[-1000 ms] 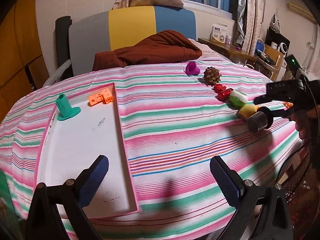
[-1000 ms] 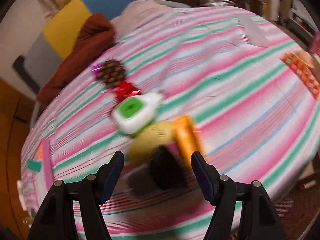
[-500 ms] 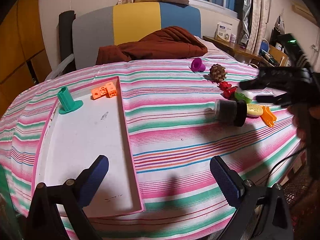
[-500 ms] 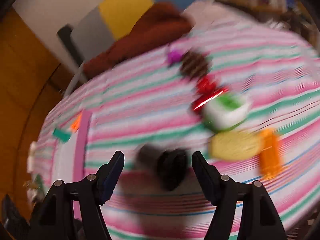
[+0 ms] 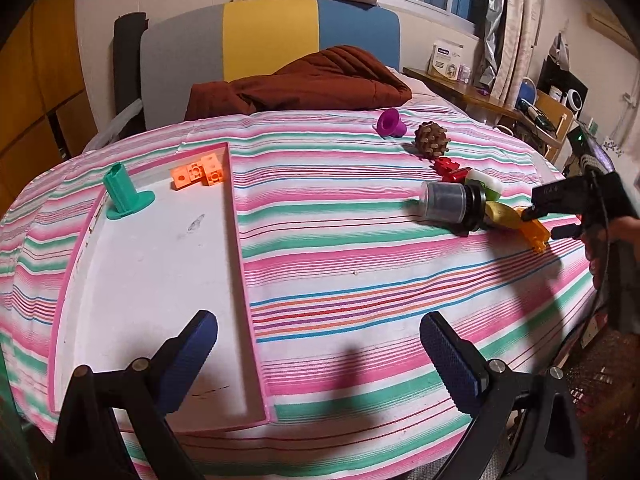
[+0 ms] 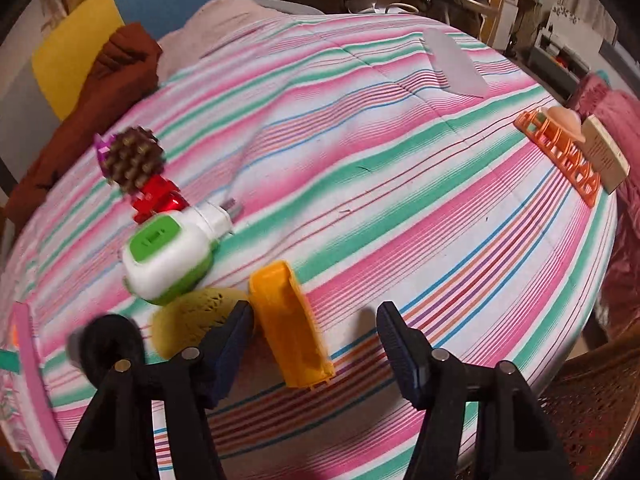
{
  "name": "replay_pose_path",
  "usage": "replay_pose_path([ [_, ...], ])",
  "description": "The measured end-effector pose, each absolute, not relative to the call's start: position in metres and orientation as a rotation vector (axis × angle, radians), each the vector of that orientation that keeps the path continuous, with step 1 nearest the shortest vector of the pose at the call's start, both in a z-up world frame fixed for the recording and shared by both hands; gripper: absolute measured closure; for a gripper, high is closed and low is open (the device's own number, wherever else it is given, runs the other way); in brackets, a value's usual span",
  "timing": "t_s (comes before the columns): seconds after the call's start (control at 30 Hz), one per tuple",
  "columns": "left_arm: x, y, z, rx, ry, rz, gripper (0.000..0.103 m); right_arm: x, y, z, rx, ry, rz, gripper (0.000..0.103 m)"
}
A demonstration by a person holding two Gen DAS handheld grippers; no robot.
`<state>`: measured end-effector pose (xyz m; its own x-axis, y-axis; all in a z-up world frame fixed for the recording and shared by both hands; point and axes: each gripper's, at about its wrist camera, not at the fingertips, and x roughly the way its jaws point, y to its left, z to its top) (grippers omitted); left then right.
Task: Organize rigid objects
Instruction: 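Grasp the black cylinder with the left tool while the right tool grasps the orange slotted piece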
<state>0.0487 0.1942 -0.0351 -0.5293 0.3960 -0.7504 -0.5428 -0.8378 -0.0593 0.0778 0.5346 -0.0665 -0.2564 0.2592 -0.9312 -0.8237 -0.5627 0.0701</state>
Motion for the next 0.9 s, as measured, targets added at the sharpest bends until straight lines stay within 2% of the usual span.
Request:
replay_pose_path([
  [0.1, 0.046, 0.195, -0.037, -1.097, 0.224, 2.341, 0.001, 0.075, 0.536, -0.073, -1.293, 0.757, 1.891, 0.050],
  [0.17, 0.045, 0.198, -0.038, -1.101, 0.215, 2.335, 0.001, 0.071, 0.535, -0.076, -1.319, 0.733, 1.891, 0.051],
  [0.23, 0.043, 0.205, -0.038, -1.090, 0.217, 2.323, 0.001, 0.068, 0.531, -0.075, -1.322, 0.707, 1.920, 0.071],
  [0.3, 0.039, 0.215, -0.037, -1.075, 0.222, 2.316, 0.001, 0.070, 0.530, -0.073, -1.300, 0.733, 1.933, 0.077],
  [0.57, 0.021, 0.277, -0.024, -1.033, 0.161, 2.236, 0.001, 0.082, 0.532, -0.065, -1.220, 0.810, 1.971, 0.077],
  [0.77, 0.008, 0.341, -0.022, -0.929, 0.356, 2.243, 0.001, 0.086, 0.530, -0.060, -1.188, 0.841, 1.976, 0.077],
  [0.9, -0.018, 0.343, -0.027, -1.003, 0.193, 2.216, 0.001, 0.084, 0.541, -0.065, -1.178, 0.863, 1.984, 0.077],
])
